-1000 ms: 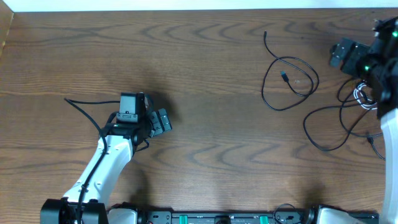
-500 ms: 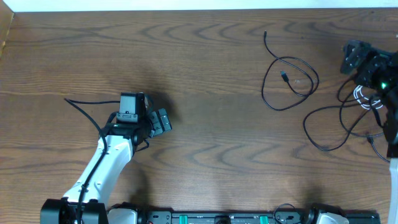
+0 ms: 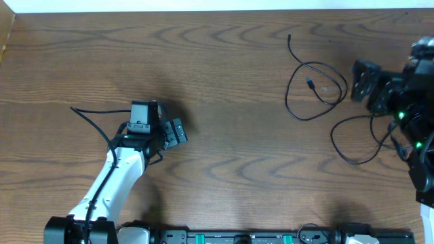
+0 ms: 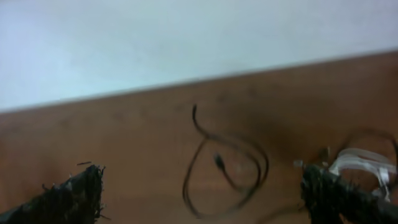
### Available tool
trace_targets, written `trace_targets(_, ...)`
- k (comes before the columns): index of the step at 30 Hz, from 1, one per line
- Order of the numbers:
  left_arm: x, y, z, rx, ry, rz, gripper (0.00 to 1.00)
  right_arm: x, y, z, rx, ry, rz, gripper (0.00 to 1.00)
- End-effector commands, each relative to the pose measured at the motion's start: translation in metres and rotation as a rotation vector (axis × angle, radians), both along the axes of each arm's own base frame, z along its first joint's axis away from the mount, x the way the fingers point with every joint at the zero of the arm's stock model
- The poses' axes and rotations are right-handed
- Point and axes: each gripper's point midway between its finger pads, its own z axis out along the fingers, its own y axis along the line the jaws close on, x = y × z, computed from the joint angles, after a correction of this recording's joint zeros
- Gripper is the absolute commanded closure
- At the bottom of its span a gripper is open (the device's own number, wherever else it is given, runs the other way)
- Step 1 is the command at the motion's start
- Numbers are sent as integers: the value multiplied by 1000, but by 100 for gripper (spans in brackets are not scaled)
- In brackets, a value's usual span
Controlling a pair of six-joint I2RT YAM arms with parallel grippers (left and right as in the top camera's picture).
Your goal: Untangle cables
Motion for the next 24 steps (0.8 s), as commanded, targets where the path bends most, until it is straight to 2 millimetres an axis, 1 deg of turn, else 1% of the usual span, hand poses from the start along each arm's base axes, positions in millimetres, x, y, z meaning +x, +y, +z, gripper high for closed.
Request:
trace_targets(1,-5,5,-7,28,19,-3,2,-7,6,-20,-32,89,22,1)
trace_targets(5,-5,5,-7,28,20,-3,2,-11,0,-53,-70,198,0,1)
trace_targets(6,-5,5,-7,27,20,-3,2,-12,-1,-70,-74,237,-3,1)
trace_targets(7,-5,5,-7,27,20,-3,2,-13,-2,-82,-77,259,-6,1)
trace_targets(12,-5,5,-7,28,19,-3,2,-8,-2,-135,-82,298,-2,1)
trace_targets(14,-5,5,-7,28,19,-3,2,-4,2,-149,-96,283,35,1)
trace_targets(16,-5,5,-7,28,20,-3,2,1,11,-153,-123,245,112,1)
trace_targets(18,-5,5,-7,28,20,-3,2,8,23,-153,-161,179,215,1)
trace_targets(20,-5,5,-7,28,20,-3,2,11,29,-150,-186,131,269,1)
trace_targets(24,-5,5,-7,28,19,-3,2,17,34,-139,-209,41,296,1)
